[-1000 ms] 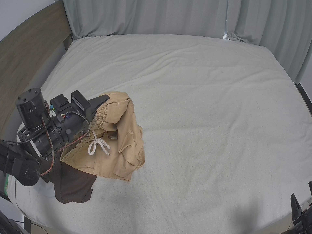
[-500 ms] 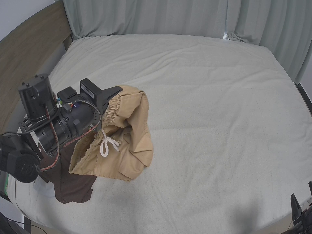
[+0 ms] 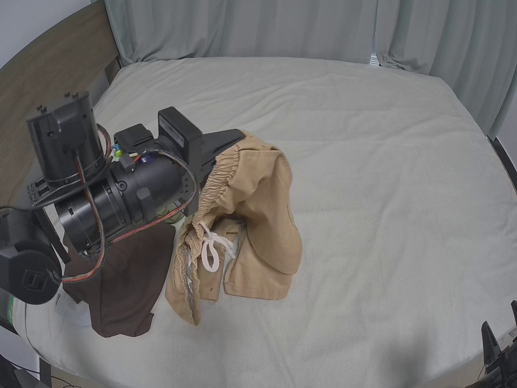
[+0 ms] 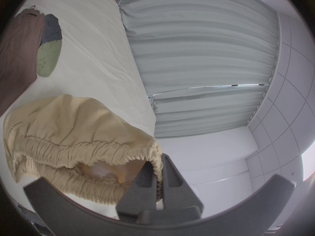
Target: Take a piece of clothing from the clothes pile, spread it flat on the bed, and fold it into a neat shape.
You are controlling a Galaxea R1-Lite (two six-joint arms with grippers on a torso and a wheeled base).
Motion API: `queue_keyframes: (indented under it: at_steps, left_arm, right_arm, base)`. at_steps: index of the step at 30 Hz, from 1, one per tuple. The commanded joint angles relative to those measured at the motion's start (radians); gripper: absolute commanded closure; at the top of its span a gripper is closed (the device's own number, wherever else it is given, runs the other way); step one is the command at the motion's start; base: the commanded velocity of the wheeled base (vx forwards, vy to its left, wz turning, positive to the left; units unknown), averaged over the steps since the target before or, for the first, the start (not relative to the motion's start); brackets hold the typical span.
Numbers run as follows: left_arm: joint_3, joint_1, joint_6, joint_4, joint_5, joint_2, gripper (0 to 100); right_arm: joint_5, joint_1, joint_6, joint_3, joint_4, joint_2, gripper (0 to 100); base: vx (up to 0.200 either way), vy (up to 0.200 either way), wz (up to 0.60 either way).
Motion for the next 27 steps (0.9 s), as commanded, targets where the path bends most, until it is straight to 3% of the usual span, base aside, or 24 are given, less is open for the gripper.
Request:
queue_keyframes:
  at_steps: [1, 7, 27]
  left_arm:
    - [-0.051, -0.040, 0.002, 0.027, -0.003, 0.027, 100]
    - [-0.098, -0.109, 0.017, 0.030, -0.003, 0.132, 100]
    - [-0.279, -0.209, 0.025, 0.030, -0.032, 0.399, 100]
  right_arm:
    - [0.000, -0.001, 0.000, 0.018, 0.000, -0.016, 0]
    - [0.000, 0.001, 0.000, 0.018, 0.000, -0.016, 0]
    - [0.000, 0.001, 0.000, 0.018, 0.000, -0.016, 0]
  base:
    - [0.000, 0.000, 0.00]
    - [0.000, 0.000, 0.00]
    - [0.000, 0.000, 0.00]
